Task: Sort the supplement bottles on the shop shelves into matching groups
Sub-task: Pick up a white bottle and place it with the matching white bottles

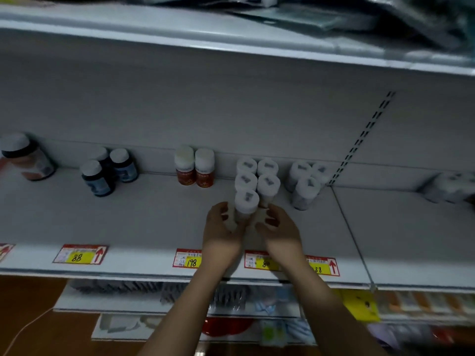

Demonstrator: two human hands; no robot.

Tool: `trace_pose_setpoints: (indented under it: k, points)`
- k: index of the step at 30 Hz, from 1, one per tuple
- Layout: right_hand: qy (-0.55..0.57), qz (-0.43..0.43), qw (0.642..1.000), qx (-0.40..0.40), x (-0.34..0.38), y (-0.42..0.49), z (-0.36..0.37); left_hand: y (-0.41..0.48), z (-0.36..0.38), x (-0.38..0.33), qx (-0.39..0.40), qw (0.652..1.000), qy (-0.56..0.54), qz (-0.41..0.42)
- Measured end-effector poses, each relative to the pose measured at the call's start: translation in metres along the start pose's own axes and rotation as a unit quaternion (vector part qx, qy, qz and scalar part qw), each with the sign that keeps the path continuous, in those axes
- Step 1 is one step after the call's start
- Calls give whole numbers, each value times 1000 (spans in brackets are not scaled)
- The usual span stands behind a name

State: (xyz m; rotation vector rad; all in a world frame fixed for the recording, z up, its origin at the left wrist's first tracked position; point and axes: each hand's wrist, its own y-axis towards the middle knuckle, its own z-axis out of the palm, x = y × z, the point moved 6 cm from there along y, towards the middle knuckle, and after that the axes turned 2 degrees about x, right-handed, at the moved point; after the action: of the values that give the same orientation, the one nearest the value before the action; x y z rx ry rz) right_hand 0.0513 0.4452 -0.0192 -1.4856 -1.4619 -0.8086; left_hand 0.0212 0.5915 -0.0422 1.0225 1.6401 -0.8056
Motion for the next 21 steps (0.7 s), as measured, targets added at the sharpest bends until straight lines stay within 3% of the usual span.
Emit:
trace_pose_setpoints:
  k: [3, 5, 15, 21]
  points:
    - [24, -16, 999, -41, -2, -14, -24, -15, -5, -18, -63, 996, 6, 67]
    - [36, -31, 997, -58, -3, -25, -47, -26, 5, -35, -58, 993, -8, 105]
    - [125, -47, 981, -142, -66, -126, -236, -143, 171, -126, 195, 969, -22, 149]
    - [157, -19, 962, -221, -134, -187, -356, -235, 287, -157, 294, 940, -24, 169]
